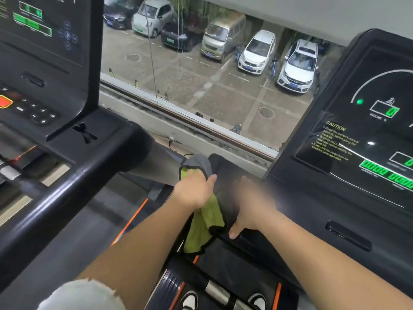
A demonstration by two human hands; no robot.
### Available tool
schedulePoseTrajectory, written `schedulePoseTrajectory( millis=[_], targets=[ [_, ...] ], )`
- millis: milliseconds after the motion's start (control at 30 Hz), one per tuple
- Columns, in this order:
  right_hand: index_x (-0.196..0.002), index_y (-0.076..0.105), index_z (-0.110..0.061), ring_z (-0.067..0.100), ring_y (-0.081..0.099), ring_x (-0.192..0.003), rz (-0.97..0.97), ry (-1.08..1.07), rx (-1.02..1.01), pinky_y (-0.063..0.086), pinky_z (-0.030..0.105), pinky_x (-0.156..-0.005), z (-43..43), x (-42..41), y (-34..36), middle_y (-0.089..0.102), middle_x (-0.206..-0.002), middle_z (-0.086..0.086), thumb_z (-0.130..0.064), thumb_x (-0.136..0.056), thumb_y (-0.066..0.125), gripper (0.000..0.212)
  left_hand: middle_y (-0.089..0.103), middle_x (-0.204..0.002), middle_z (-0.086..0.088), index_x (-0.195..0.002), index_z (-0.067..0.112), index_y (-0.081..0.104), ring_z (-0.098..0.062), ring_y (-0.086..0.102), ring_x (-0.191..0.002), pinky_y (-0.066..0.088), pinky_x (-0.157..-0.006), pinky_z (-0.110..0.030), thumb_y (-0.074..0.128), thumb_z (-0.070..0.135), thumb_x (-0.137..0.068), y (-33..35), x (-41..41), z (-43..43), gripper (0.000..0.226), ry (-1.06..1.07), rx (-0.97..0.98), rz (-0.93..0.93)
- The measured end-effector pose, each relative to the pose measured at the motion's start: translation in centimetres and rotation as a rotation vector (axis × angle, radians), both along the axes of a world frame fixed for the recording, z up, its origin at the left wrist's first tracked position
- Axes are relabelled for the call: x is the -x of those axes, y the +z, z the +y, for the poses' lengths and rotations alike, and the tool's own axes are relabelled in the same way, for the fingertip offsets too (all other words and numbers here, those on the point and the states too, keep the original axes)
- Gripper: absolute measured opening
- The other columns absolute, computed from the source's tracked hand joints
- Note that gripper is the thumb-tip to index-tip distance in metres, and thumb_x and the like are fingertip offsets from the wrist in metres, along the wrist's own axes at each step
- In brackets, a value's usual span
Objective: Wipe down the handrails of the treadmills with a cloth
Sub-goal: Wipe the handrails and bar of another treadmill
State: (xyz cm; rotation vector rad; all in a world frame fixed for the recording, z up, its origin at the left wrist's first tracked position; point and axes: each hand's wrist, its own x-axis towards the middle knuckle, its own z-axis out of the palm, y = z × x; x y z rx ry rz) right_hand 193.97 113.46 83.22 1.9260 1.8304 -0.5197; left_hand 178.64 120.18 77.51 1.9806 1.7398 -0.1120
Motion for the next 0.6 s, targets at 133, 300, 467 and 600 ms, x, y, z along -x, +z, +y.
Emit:
schedulePoseTrajectory(
  millis=[133, 300, 467, 600],
  targets=[
    [-0.164, -0.007, -0.023, 0.018, -0.010, -0.158, 0.023, -0.006, -0.003, 0.033, 0.043, -0.120, 0.0, -0.2, -0.1, -0.016, -0.171, -0.001, -0.060, -0.054, 0.094, 0.154, 0.051, -0.128, -0.018, -0.125, 0.008, 0.057, -0.038, 0.053, -0.121, 0.048, -0.100, -0.043, 0.012, 0.079, -0.092, -1.3, 3.9, -6.2, 0.091, -0.084, -0.102, 0.058],
    [-0.163, -0.009, -0.024, 0.017, -0.012, -0.158, 0.029, -0.015, 0.005, 0.036, 0.044, -0.119, 0.1, -0.3, -0.5, -0.018, -0.170, -0.001, -0.059, -0.055, 0.094, 0.154, 0.046, -0.131, -0.015, -0.131, 0.013, 0.055, -0.036, 0.051, -0.126, 0.051, -0.101, -0.044, 0.011, 0.099, -0.072, -0.9, 9.1, -12.5, 0.113, -0.176, -0.035, 0.139],
    [-0.164, -0.009, -0.022, 0.019, -0.011, -0.158, 0.034, -0.008, -0.003, 0.029, 0.041, -0.121, 0.1, 0.0, -0.3, -0.017, -0.171, 0.002, -0.057, -0.055, 0.095, 0.154, 0.061, -0.121, -0.015, -0.109, 0.014, 0.055, -0.036, 0.061, -0.113, 0.048, -0.091, -0.043, 0.022, 0.069, -0.101, 0.4, 6.2, -6.1, 0.065, -0.025, 0.095, 0.046],
    [-0.164, -0.008, -0.021, 0.019, -0.011, -0.158, 0.041, 0.009, -0.015, 0.023, 0.038, -0.123, -0.3, 0.1, -0.1, -0.017, -0.171, 0.004, -0.059, -0.053, 0.095, 0.156, 0.063, -0.132, -0.015, -0.135, 0.009, 0.056, -0.036, 0.059, -0.122, 0.045, -0.102, -0.046, 0.018, 0.063, -0.105, 0.0, 4.1, -1.0, 0.072, 0.048, 0.152, -0.123]
  ],
)
